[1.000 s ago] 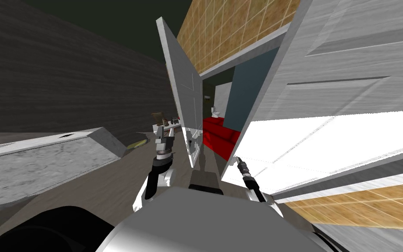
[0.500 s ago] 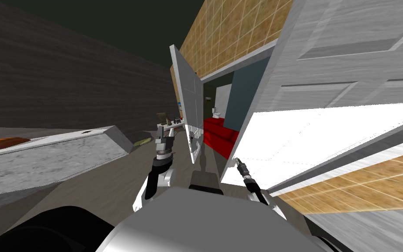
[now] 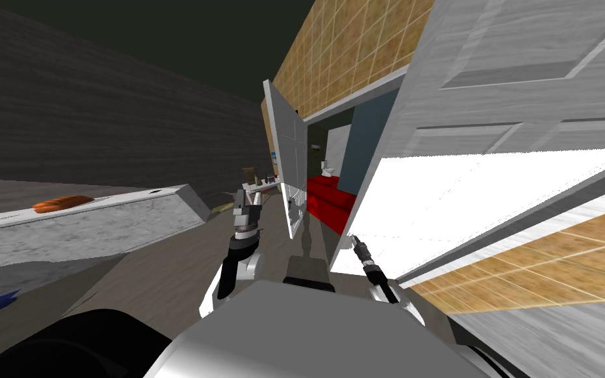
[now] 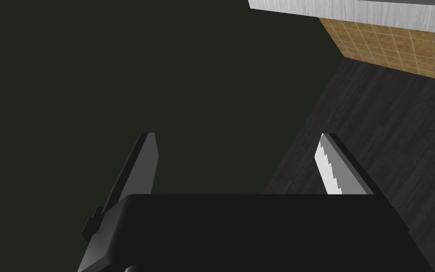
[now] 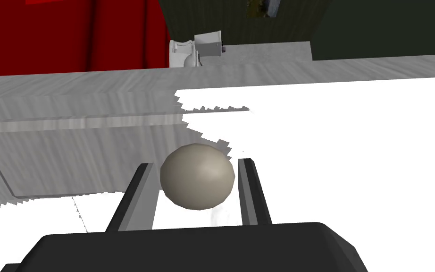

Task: Pull the door open

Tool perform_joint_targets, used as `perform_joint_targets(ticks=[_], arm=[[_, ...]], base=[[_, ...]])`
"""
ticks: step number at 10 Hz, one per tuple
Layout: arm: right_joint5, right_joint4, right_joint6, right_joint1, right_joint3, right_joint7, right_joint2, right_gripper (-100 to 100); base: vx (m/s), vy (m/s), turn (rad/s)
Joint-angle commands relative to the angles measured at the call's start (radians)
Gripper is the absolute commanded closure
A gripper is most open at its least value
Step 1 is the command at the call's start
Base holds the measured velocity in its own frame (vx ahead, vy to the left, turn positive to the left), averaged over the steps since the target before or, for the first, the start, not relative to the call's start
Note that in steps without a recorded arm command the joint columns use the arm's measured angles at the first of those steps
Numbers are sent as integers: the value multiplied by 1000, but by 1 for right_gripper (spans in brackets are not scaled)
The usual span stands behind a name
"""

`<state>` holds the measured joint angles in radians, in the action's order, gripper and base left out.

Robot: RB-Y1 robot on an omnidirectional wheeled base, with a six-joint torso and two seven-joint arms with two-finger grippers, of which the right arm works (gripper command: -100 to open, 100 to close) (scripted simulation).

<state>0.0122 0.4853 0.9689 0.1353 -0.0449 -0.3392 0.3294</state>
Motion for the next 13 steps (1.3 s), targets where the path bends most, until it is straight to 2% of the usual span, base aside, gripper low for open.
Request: perform_joint_targets(ticks=[1, 3, 5, 10, 11, 12, 13], arm=[[14, -12, 5, 13, -10, -1, -13, 100], [20, -16, 5, 21, -14, -1, -17, 100], [20, -16, 5, 21, -14, -1, -17, 100], [39, -28, 5, 43, -23, -2, -30, 100], [37, -14, -1, 38, -22, -2, -28, 100], [60, -11, 18, 26, -36, -24, -18, 100], [66, -10, 24, 23, -40, -31, -14, 100]], base=[[-197, -119, 116], [-197, -107, 88], [-22, 7, -26], [-129, -91, 69], [-78, -43, 26], [-146, 12, 80], [-221, 9, 46]])
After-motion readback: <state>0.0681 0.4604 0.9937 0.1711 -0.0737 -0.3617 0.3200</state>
